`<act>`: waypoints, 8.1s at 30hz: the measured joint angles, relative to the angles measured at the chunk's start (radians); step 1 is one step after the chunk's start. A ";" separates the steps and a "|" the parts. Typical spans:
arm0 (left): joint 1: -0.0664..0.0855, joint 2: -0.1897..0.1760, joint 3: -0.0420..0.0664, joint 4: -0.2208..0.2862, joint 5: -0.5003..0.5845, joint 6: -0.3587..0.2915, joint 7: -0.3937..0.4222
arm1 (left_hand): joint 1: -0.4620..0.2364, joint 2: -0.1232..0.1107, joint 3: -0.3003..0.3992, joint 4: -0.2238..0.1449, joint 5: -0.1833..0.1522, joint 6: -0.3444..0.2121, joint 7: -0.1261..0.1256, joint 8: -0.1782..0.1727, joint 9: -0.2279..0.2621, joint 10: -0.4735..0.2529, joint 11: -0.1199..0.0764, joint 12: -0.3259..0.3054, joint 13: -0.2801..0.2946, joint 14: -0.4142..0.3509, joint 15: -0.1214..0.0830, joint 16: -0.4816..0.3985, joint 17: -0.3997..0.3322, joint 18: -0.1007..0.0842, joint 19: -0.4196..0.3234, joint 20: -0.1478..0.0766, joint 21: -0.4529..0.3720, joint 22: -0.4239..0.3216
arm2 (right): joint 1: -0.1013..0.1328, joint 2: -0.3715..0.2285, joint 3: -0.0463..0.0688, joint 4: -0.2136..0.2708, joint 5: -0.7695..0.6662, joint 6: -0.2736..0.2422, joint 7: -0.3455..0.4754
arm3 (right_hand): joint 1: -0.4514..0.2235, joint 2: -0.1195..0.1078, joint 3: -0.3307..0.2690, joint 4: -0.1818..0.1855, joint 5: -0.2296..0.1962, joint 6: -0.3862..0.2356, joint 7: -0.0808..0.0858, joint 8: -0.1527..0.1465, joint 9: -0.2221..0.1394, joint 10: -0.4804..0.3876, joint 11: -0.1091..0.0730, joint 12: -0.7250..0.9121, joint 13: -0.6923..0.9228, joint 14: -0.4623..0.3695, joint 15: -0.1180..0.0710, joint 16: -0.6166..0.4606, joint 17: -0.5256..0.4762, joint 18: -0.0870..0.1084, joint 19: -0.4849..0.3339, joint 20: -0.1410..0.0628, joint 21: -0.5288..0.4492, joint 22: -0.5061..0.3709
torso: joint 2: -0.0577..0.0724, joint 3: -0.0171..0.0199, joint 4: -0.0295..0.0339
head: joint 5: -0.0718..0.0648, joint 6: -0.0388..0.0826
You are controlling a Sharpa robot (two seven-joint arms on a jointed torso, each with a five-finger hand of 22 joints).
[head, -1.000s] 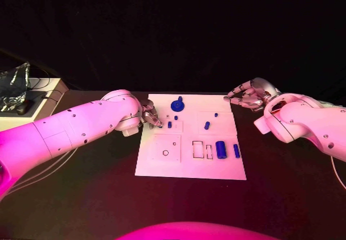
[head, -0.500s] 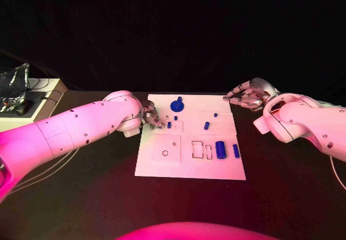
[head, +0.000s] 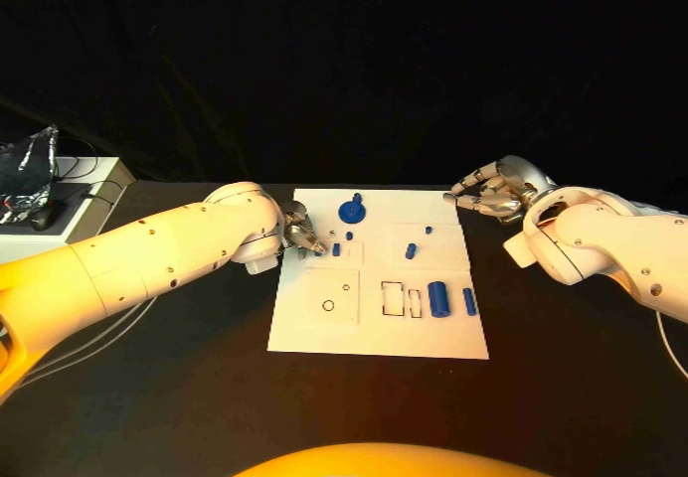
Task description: Assemble the parts on the task board
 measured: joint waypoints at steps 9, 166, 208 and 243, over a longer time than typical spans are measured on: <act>-0.001 -0.005 0.001 0.002 0.000 -0.001 -0.002 | -0.002 -0.003 -0.067 0.017 0.000 0.012 -0.009 -0.041 -0.013 -0.001 0.000 0.000 0.007 0.000 0.000 0.000 0.000 0.000 0.002 -0.002 0.000 0.000 | 0.000 -0.001 0.000 0.000 0.000 0.000 0.000 | 0.000 0.000 0.000 0.000 0.000 0.000 0.000 0.000 0.000 0.000 0.000 0.000 0.000 0.000 0.000 0.000 0.000 0.000 0.000 0.000 0.000 0.000 | 0.000 -0.0007 0.0005 | -0.003 0.000; -0.089 -0.061 0.093 0.065 0.013 -0.073 0.044 | 0.140 0.104 -0.558 0.129 -0.058 -0.084 0.035 -0.013 -0.114 -0.042 0.033 0.328 0.399 0.000 0.032 -0.006 0.000 -0.008 0.007 0.026 -0.008 0.000 | -0.012 -0.016 0.000 -0.001 0.000 0.000 0.006 | -0.011 0.003 0.008 -0.003 0.004 -0.004 -0.004 0.004 0.007 0.000 0.000 0.000 0.000 0.000 0.000 0.000 0.000 0.000 0.000 0.000 0.000 0.001 | 0.001 0.0012 0.0003 | -0.006 0.003; -0.081 -0.053 0.092 0.049 0.051 -0.057 0.046 | 0.191 0.036 -0.059 0.137 -0.053 -0.112 0.040 -0.014 -0.043 -0.059 0.028 0.269 0.364 0.000 0.025 -0.003 0.000 -0.008 0.010 0.022 -0.004 0.000 | -0.013 -0.018 -0.001 0.002 0.000 0.003 0.005 | -0.011 0.003 0.011 0.000 0.004 -0.004 -0.004 0.004 0.008 0.000 0.000 0.000 0.000 0.000 0.000 0.000 0.000 0.000 0.000 0.000 0.000 0.000 | 0.000 0.0000 0.0010 | -0.006 -0.003; -0.083 -0.117 0.120 0.044 0.235 0.105 0.108 | 0.057 0.125 0.040 0.090 -0.085 -0.127 0.057 -0.033 -0.029 -0.148 0.046 0.181 0.249 0.000 0.033 -0.008 0.000 -0.008 -0.033 0.032 -0.039 0.000 | -0.016 -0.022 -0.001 0.006 0.000 0.009 0.006 | -0.015 -0.001 0.014 -0.003 0.004 -0.004 -0.004 0.008 0.009 0.000 0.000 0.000 0.001 0.000 0.000 0.000 0.000 0.000 0.000 0.000 -0.004 0.000 | -0.001 0.0010 0.0001 | -0.002 0.003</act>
